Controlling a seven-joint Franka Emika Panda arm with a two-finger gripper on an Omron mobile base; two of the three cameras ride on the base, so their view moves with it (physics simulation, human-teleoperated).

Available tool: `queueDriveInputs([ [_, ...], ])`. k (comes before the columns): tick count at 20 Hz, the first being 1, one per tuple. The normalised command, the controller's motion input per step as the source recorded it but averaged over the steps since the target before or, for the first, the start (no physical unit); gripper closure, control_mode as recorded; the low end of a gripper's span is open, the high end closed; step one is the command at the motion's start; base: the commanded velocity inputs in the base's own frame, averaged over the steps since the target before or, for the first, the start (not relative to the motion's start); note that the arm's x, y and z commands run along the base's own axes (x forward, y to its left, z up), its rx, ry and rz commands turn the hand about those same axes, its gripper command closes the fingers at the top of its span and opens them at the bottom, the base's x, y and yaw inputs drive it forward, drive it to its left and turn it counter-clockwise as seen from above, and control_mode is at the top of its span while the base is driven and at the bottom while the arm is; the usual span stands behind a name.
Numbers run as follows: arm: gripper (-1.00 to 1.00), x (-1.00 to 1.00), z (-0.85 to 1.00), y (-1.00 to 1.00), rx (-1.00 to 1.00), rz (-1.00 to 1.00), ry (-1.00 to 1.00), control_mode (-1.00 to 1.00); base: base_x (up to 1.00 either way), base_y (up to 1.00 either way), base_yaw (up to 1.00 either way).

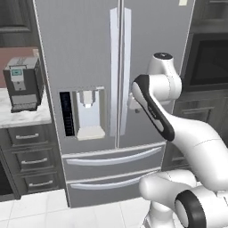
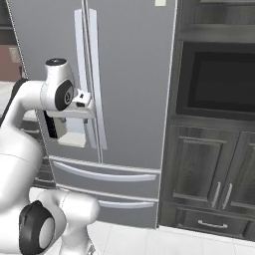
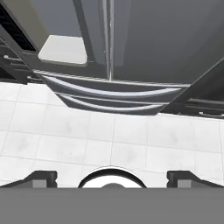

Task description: Take the lemon wedge from the fridge and place it on the plate with fish on the dining counter.

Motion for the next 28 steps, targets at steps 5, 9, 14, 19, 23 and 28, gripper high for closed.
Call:
queueDriveInputs([
  [5,-1.0,0.0,0.0,0.0,0.0,0.0,0.0,1.0,-0.55,0.0,0.0],
  [9,-1.0,0.0,0.0,0.0,0.0,0.0,0.0,1.0,-0.06,0.0,0.0],
  [14,-1.0,0.0,0.0,0.0,0.0,0.0,0.0,-1.0,0.0,0.0,0.0],
  [19,-1.0,0.25,0.1,0.01,0.0,0.0,-0.09,-1.0,0.0,0.0,0.0],
  [23,-1.0,0.23,0.51,-0.04,0.03,0.04,-0.3,-1.0,0.0,0.0,0.0],
  [28,-1.0,0.52,0.57,-0.03,0.03,0.01,-0.3,-1.0,0.0,0.0,0.0],
])
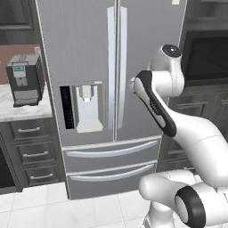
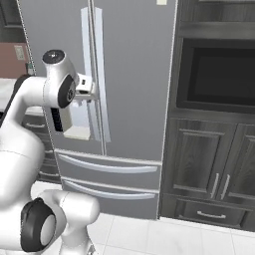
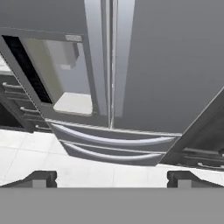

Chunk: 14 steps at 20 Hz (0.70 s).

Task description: Take the lemon wedge from the fridge and place it on the plate with fish on the dining counter.

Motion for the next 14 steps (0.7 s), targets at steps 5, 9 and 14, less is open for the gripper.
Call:
queueDriveInputs([
  [5,-1.0,0.33,0.18,-0.03,0.0,0.02,-0.28,-1.0,0.0,0.0,0.0],
  [9,-1.0,0.6,-0.02,0.0,0.0,0.0,-0.04,-1.0,0.0,0.0,0.0],
  [14,-1.0,0.71,-0.06,0.0,0.0,0.0,0.0,-1.0,0.0,0.0,0.0],
])
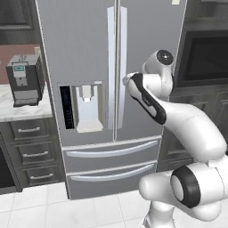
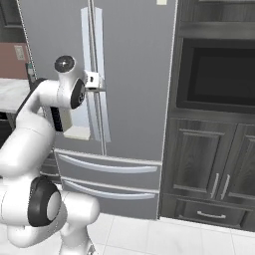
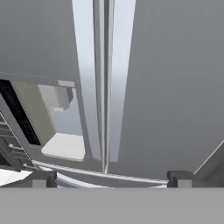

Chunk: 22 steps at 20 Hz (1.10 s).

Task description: Take the lemon wedge from the fridge and place it on the plate with fish on the dining counter.

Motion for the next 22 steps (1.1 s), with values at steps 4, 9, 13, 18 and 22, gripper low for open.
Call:
queueDriveInputs([
  [4,-1.0,0.72,0.0,0.0,0.0,0.0,0.0,-1.0,0.0,0.0,0.0],
  [9,-1.0,0.7,-0.07,0.01,0.0,0.0,0.0,-1.0,0.0,0.0,0.0],
  [13,-1.0,0.54,-0.27,0.02,0.0,0.0,0.0,-1.0,0.0,0.0,0.0],
  [18,-1.0,0.4,-0.29,0.0,0.0,0.0,0.0,-1.0,0.0,0.0,0.0],
  [22,-1.0,0.36,-0.18,0.0,0.05,0.0,0.0,-1.0,0.0,0.0,0.0],
])
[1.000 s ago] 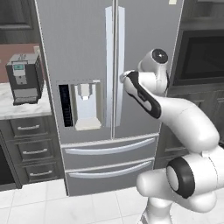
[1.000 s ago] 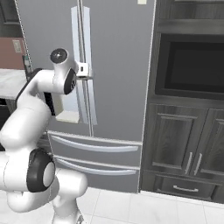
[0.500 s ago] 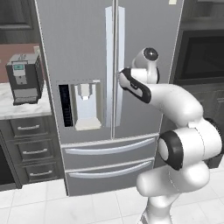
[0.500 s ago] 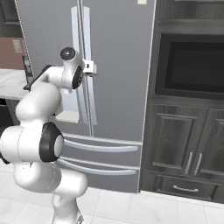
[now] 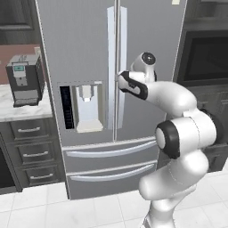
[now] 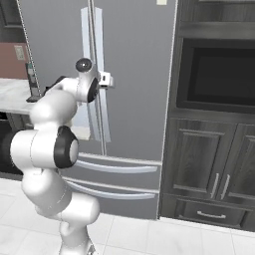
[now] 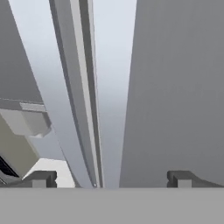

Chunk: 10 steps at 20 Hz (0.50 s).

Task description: Take the lemon wedge from the fridge and place it on the plate with fish on the dining counter.

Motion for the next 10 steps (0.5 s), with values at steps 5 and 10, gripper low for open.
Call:
queueDriveInputs([
  [5,-1.0,0.38,-0.2,0.0,0.11,0.0,0.0,-1.0,0.0,0.0,0.0],
  [10,-1.0,0.38,-0.15,0.01,0.0,0.0,0.0,-1.0,0.0,0.0,0.0],
])
